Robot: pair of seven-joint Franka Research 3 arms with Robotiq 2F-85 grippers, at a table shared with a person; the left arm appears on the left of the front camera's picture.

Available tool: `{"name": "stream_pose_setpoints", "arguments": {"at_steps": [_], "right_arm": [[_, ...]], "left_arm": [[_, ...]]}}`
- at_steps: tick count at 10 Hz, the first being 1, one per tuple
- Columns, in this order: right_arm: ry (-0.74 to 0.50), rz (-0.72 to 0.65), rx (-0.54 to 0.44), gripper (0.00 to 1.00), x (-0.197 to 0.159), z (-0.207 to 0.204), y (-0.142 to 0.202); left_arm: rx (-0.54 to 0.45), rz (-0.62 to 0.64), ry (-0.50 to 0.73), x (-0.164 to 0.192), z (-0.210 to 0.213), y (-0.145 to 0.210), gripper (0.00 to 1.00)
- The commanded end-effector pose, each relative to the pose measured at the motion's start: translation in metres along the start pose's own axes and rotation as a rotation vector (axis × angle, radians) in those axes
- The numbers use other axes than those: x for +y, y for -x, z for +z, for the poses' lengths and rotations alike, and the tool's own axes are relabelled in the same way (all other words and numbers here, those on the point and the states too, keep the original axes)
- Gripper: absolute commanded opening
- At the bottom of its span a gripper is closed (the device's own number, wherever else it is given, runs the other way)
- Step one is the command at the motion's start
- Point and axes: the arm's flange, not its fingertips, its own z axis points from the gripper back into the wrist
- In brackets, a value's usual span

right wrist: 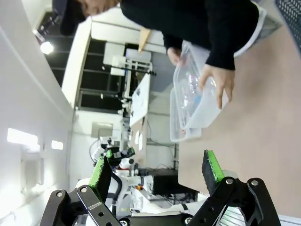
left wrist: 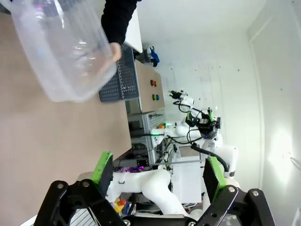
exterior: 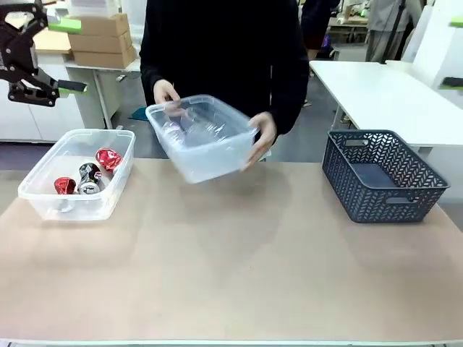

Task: Sort the waste into each basket.
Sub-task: Release the Organizing box you were holding.

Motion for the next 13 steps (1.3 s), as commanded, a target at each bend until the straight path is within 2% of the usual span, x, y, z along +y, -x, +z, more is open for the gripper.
{"name": "stream_pose_setpoints", "arguments": {"at_steps": [1, 13], "right_arm": [[-0.009, 0.014, 0.019, 1.00, 0.0024, -0.0065, 0.0009], [-0.009, 0.014, 0.019, 1.00, 0.0024, -0.0065, 0.0009]], "left_arm": [[0.006, -0.023, 0.021, -0.0040, -0.0021, 0.0030, 1.00], [0.006, -0.023, 0.021, -0.0040, -0.0021, 0.0030, 1.00]]}}
